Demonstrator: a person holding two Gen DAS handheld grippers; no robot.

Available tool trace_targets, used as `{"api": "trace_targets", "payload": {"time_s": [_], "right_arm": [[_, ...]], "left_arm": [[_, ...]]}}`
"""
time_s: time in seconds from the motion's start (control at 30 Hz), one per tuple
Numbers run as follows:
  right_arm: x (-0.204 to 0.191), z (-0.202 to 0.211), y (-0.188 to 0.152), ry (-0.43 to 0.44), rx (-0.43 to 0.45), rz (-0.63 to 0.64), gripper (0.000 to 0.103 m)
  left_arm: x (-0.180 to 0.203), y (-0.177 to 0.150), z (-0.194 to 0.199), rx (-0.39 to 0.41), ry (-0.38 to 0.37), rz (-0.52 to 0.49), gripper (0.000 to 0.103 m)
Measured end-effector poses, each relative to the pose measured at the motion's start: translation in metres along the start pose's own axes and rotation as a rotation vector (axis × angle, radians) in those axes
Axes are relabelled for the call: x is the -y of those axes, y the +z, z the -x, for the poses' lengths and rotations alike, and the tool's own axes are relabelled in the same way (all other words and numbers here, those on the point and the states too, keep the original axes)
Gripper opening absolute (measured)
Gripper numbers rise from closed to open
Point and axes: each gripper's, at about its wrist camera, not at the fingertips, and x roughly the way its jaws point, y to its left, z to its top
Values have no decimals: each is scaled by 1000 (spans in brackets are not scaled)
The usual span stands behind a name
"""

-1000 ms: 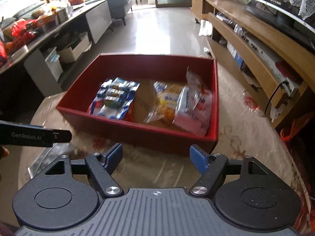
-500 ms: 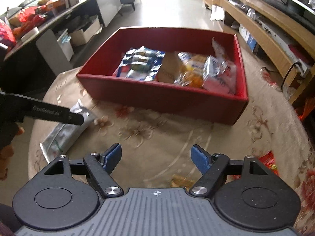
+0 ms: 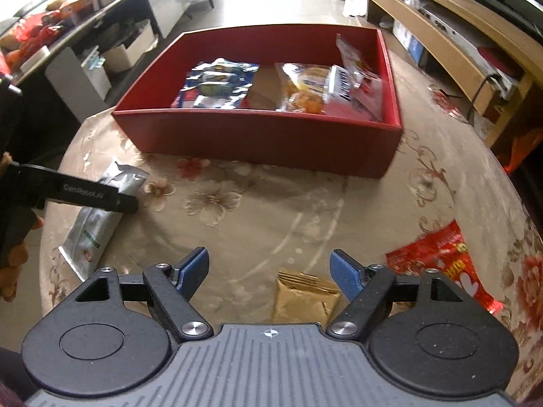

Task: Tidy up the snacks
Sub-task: 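Withdraw both open tools from the box toward the remaining snacks, then close the left tool on the silver-grey pouch while the right tool grasps the gold packet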

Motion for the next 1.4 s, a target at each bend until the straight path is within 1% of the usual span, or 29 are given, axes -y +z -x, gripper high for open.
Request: {"api": "trace_targets", "payload": {"time_s": [0.03,0.1,0.2,0.33,0.4,0.47,0.5,0.57,0.63,0.73,0.77,0.8,0.83,0.87,0.9,0.97,1.07,1.23,1.3,1.4], "right_arm": [[2,-1,-1,-4,-3,-2,83],[5,-3,-3,-15,-15,-4,83],[7,-8,-7,-19,-40,-7,83],[6,-15,-15,-29,-72,3,83],[4,-21,-19,-33,-98,16,81],[0,-25,-22,-37,-112,31,79],[-2,-26,-23,-42,-115,38,79],[-4,-28,-25,-50,-113,47,81],[-6,-28,-26,-55,-110,57,82],[-7,-27,-28,-54,-107,76,81],[-7,-26,-29,-57,-105,85,79],[-7,-25,-29,-65,-102,99,77],[-7,-24,-30,-77,-98,117,72],[-8,-23,-31,-84,-94,131,68],[-7,-21,-32,-80,-93,128,65],[-4,-16,-32,-68,-91,115,50],[-2,-8,-37,-38,-88,103,47],[1,4,-47,-31,-75,96,47],[3,8,-52,-30,-75,90,47],[3,9,-58,-32,-82,93,47]], "left_arm": [[2,-2,2,-2,-6,-1,61],[7,-8,5,-5,-22,4,58],[12,-15,8,-15,-45,13,57],[21,-22,10,-18,-53,10,57],[24,-23,11,-18,-48,17,60],[26,-22,10,-18,-44,22,64],[27,-21,10,-20,-46,24,68],[30,-22,10,-20,-44,27,73],[34,-22,10,-16,-29,17,74],[38,-24,9,-13,25,6,73],[37,-24,8,-14,38,7,73],[38,-25,9,-11,49,11,68],[38,-26,11,-8,57,11,61],[38,-27,12,-6,59,12,57],[39,-30,15,-4,56,14,56],[40,-36,18,-9,34,21,53],[45,-49,22,-5,25,7,52],[53,-71,31,-13,-16,-3,51],[59,-79,35,-19,-43,-15,50],[69,-89,39,-25,-65,-43,50]]}}
